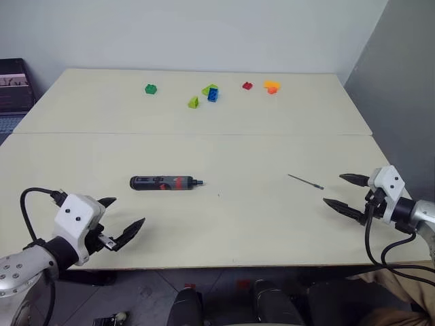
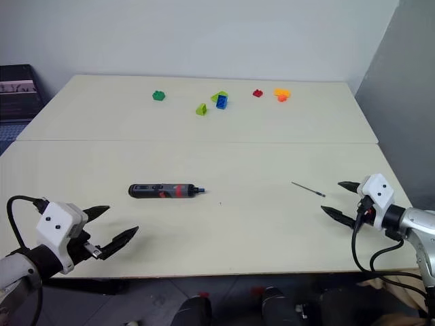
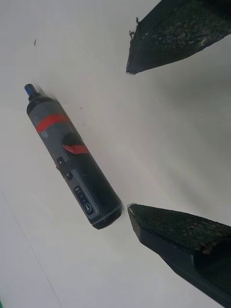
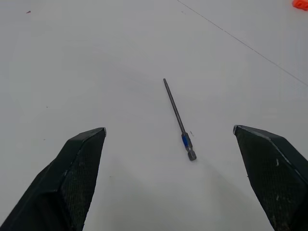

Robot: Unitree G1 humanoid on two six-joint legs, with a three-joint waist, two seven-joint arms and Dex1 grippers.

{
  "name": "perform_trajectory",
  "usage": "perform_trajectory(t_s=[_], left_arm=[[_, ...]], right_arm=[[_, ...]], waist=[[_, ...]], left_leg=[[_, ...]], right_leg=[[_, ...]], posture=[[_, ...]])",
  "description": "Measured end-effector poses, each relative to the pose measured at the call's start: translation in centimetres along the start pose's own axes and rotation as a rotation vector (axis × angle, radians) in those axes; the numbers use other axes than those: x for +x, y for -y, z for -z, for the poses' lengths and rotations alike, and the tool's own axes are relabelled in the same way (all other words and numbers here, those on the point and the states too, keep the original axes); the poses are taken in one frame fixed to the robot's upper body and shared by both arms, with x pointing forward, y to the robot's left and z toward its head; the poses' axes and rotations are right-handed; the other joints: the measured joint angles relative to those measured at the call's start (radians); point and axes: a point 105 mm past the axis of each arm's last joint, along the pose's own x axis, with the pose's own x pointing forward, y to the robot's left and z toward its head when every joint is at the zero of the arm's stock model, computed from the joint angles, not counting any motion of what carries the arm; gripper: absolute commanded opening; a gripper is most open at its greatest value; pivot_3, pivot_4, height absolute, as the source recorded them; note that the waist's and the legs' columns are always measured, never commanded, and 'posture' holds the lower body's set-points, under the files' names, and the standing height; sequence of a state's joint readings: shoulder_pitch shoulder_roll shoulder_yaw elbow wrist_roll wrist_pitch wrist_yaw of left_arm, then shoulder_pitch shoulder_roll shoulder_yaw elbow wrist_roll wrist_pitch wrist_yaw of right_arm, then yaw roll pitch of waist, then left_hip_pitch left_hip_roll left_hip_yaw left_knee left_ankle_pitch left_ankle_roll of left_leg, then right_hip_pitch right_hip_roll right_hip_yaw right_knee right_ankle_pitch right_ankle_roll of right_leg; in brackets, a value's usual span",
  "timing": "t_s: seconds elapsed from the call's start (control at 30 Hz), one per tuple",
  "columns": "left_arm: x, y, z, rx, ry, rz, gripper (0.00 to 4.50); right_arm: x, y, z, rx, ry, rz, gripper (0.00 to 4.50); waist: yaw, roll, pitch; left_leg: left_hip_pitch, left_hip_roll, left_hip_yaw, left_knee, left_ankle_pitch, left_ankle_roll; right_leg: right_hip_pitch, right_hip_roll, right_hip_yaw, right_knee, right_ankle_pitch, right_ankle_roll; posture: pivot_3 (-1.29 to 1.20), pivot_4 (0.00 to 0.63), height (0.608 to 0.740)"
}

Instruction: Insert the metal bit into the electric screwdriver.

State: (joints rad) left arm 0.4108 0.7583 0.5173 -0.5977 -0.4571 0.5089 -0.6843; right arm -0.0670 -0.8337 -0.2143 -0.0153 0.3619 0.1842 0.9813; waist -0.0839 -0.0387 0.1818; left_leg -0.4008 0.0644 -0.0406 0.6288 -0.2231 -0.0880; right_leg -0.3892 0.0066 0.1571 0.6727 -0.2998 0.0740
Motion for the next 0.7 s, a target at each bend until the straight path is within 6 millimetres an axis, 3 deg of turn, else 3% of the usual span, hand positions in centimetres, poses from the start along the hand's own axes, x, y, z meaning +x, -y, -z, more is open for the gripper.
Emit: perform_trajectory(t_s=[0.43,0.53,0.7], left_arm=[[0.3,-0.2,-1.5,0.094,0.044,0.048,4.5],[0.4,-1.1,-2.1,0.095,0.065,0.078,4.5],[0.8,-2.9,-4.9,0.247,0.082,0.135,4.5]], right_arm=[[0.0,-0.2,-0.1,-0.005,-0.015,-0.005,4.47],[0.2,-0.4,-0.5,-0.009,-0.009,-0.004,4.47],[0.5,-1.6,-2.2,-0.035,0.031,-0.038,4.47]], waist=[[0.0,0.0,0.0],[0.0,0.0,0.0],[0.001,0.0,0.001]], left_leg=[[0.0,0.0,0.0,0.0,0.0,0.0],[0.0,0.0,0.0,0.0,0.0,0.0],[0.0,0.0,0.0,0.0,0.0,0.0]], right_leg=[[0.0,0.0,0.0,0.0,0.0,0.0],[0.0,0.0,0.0,0.001,0.0,0.0],[0.0,0.0,0.0,0.001,0.0,0.0]], posture=[[0.0,0.15,0.74],[0.0,0.15,0.74],[0.0,0.15,0.74]])
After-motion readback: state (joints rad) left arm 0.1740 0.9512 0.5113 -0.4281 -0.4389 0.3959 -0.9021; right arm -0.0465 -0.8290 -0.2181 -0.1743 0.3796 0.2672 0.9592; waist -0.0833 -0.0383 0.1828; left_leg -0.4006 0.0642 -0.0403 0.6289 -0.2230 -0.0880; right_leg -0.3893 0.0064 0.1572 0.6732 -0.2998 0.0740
